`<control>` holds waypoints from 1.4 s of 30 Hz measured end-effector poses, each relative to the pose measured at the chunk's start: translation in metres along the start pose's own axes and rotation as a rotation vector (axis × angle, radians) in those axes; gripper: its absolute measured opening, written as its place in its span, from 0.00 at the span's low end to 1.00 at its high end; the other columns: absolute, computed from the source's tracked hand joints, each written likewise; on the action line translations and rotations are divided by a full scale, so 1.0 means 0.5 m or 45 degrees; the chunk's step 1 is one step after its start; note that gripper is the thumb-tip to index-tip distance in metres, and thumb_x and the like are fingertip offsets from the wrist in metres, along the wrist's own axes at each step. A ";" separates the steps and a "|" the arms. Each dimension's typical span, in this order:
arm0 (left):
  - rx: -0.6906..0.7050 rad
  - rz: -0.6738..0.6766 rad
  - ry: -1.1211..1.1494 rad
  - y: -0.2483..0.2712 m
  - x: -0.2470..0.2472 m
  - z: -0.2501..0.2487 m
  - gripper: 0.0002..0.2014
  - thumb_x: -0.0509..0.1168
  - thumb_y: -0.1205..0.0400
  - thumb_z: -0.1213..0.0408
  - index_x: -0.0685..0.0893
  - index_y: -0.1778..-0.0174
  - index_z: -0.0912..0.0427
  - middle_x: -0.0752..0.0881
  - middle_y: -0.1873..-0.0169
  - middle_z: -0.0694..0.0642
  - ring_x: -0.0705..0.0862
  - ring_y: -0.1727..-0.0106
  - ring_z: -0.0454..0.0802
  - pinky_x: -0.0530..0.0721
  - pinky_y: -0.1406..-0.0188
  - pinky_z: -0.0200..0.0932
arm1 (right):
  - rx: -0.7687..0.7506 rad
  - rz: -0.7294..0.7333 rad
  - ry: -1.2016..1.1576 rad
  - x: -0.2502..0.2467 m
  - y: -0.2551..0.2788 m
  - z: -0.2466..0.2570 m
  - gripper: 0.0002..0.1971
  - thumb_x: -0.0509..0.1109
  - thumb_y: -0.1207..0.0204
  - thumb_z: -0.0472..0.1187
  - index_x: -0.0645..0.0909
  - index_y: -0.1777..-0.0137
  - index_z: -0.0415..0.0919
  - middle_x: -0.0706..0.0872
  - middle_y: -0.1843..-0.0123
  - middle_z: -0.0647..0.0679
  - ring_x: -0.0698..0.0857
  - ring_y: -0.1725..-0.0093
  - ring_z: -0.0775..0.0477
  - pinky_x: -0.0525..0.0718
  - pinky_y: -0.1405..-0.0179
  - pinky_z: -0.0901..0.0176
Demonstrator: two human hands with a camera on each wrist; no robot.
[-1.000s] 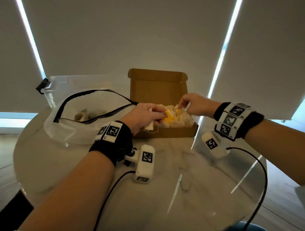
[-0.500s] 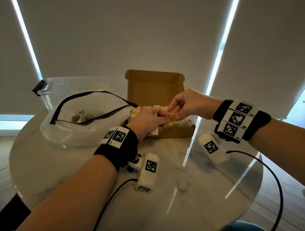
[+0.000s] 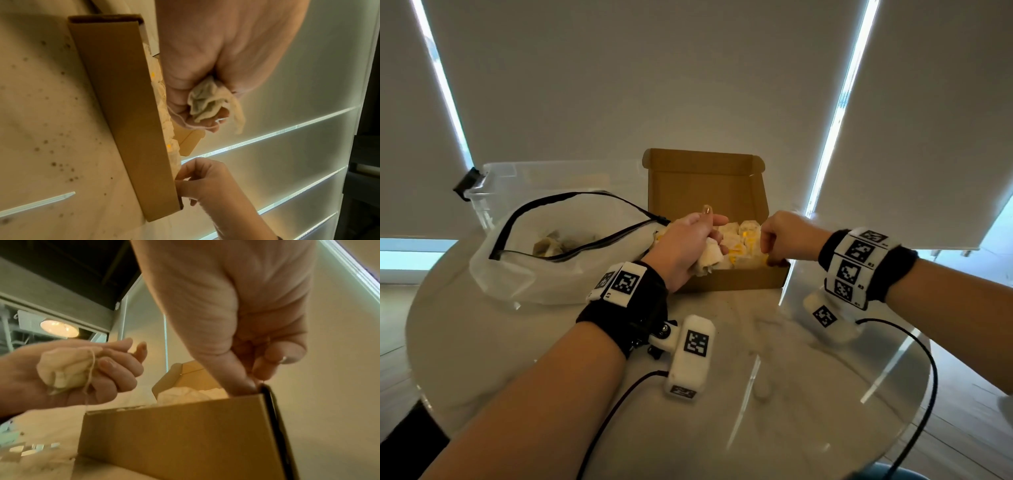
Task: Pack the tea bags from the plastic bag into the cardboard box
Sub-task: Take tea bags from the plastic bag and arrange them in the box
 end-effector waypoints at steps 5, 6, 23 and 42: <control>-0.064 -0.005 0.052 0.007 -0.003 -0.003 0.19 0.48 0.12 0.49 0.82 0.50 0.54 0.80 0.70 0.49 0.82 0.71 0.42 0.82 0.72 0.41 | -0.061 0.005 0.155 0.002 -0.006 0.014 0.06 0.73 0.26 0.37 0.88 0.52 0.37 0.85 0.53 0.47 0.80 0.54 0.52 0.74 0.64 0.71; -0.076 0.000 0.093 0.010 -0.003 -0.004 0.20 0.47 0.12 0.48 0.82 0.49 0.54 0.82 0.71 0.49 0.84 0.73 0.42 0.83 0.74 0.40 | -0.074 -0.042 0.123 -0.011 -0.003 0.023 0.07 0.72 0.25 0.39 0.87 0.51 0.38 0.84 0.53 0.48 0.79 0.55 0.53 0.72 0.66 0.71; -0.030 -0.077 0.285 -0.005 -0.023 -0.009 0.23 0.50 0.14 0.45 0.76 0.37 0.59 0.81 0.49 0.60 0.84 0.49 0.53 0.84 0.44 0.53 | -0.124 -0.048 -0.982 -0.066 0.058 0.108 0.09 0.75 0.30 0.30 0.76 0.62 0.38 0.85 0.61 0.44 0.87 0.68 0.54 0.86 0.72 0.65; 0.317 0.230 -1.066 -0.028 0.104 -0.054 0.19 0.69 0.22 0.56 0.79 0.35 0.51 0.82 0.43 0.45 0.80 0.45 0.41 0.77 0.51 0.33 | -0.043 -0.353 -1.031 -0.109 0.086 -0.081 0.09 0.72 0.27 0.27 0.84 0.48 0.35 0.85 0.55 0.45 0.86 0.57 0.53 0.84 0.68 0.73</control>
Point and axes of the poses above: each hand's wrist, its own y-axis away from the middle knuckle, its own x-axis out of the palm, z = x × y, the point moved 9 cm from there along -y, towards the middle knuckle
